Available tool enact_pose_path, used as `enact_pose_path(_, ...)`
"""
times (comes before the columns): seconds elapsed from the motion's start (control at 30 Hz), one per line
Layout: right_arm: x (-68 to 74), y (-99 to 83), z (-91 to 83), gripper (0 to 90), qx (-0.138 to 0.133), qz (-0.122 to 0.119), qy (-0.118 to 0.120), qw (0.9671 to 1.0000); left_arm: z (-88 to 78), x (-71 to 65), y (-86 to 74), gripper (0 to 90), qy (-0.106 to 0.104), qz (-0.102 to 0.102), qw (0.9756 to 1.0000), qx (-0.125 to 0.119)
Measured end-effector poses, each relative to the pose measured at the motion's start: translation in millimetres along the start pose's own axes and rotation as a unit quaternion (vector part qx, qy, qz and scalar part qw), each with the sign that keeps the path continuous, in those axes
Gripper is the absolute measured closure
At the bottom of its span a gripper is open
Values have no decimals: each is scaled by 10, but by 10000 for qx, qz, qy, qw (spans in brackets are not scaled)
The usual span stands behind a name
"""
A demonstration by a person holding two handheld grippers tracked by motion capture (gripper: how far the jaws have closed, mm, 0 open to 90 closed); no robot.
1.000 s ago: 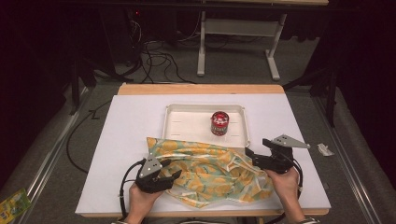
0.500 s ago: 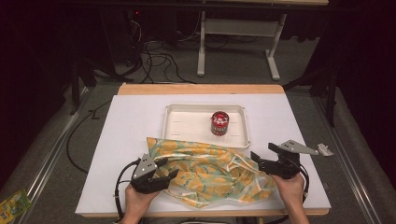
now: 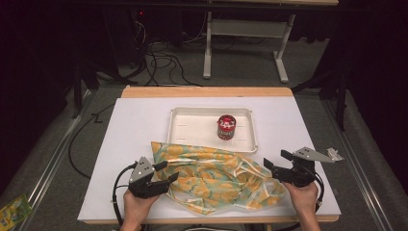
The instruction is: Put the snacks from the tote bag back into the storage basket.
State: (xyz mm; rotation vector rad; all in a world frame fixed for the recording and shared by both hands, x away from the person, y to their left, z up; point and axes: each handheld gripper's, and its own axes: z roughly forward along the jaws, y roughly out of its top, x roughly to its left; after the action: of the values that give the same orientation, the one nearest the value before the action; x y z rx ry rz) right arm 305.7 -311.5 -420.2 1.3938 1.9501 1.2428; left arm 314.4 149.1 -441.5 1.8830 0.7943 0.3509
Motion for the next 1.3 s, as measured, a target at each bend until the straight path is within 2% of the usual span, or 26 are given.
enact_pose_path(0.2, -53, -33, -46, 249, -81, 80, -14, 9999, -49, 50, 0, 410, 57, -45, 10000, -35)
enact_pose_path(0.4, -126, -74, -61, 288, -44, 166, -28, 9998, -109, 109, 5, 410, 126, -101, 9998, -74)
enact_pose_path(0.77, -207, -132, -94, 316, -55, 324, -149, 9993, -195, 216, 11, 410, 255, -213, 9994, -140)
enact_pose_path(0.93, -247, -145, -111, 331, -82, 315, -184, 9993, -221, 259, 8, 411, 316, -261, 9990, -164)
enact_pose_path(1.3, -331, -192, -139, 358, -110, 442, -295, 9985, -265, 384, -33, 417, 499, -365, 9980, -104)
